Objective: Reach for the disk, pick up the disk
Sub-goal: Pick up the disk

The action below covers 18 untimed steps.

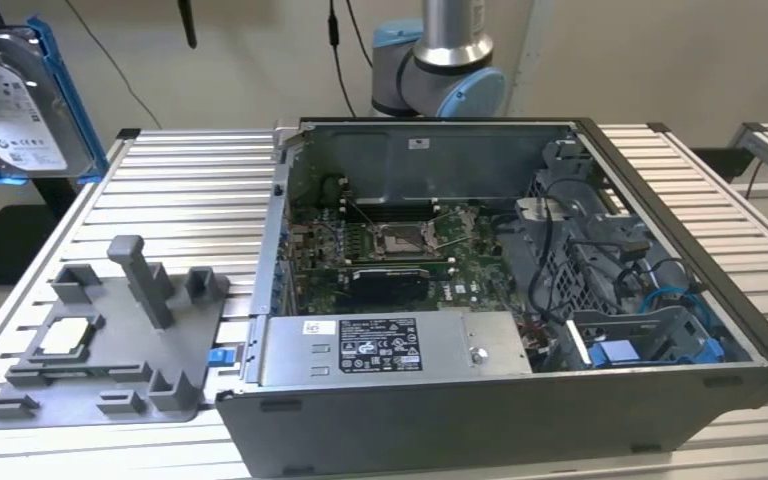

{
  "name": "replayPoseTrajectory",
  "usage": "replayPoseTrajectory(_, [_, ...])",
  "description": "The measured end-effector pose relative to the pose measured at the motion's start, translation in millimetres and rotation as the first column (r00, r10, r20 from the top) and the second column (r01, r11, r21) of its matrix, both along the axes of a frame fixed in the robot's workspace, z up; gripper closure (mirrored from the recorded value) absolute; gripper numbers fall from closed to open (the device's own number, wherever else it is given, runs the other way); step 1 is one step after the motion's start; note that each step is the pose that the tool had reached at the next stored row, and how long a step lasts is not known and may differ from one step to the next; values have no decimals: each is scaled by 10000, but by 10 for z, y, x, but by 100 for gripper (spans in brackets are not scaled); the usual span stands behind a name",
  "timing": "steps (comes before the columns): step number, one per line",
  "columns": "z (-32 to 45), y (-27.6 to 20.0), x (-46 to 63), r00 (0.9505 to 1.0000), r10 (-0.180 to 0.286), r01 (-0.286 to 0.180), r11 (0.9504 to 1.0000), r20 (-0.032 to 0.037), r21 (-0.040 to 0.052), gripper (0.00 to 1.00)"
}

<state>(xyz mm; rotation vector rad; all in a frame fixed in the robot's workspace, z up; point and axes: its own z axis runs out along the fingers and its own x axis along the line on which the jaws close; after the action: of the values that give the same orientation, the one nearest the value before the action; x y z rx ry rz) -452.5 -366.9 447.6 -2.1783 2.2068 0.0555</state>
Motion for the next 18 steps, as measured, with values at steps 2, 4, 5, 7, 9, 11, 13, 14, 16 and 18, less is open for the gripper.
replayPoseTrajectory(2, [50,0,0,10000,33,-33,10000,1,0,100])
replayPoseTrajectory(4, [101,0,0,10000,63,-63,10000,1,1,100])
replayPoseTrajectory(5, [124,0,0,10000,79,-79,10000,1,1,100])
replayPoseTrajectory(7, [150,0,0,9999,103,-103,9999,0,0,100])
replayPoseTrajectory(9, [156,0,0,9999,111,-111,9999,0,2,100])
replayPoseTrajectory(11, [156,0,0,9999,111,-111,9999,0,3,100])
replayPoseTrajectory(13, [156,0,0,9999,112,-112,9999,0,3,100])
replayPoseTrajectory(14, [156,0,0,9999,112,-112,9999,1,3,100])
replayPoseTrajectory(16, [156,0,0,9999,112,-112,9999,0,4,100])
replayPoseTrajectory(18, [166,0,0,9999,112,-112,9999,-2,3,100])
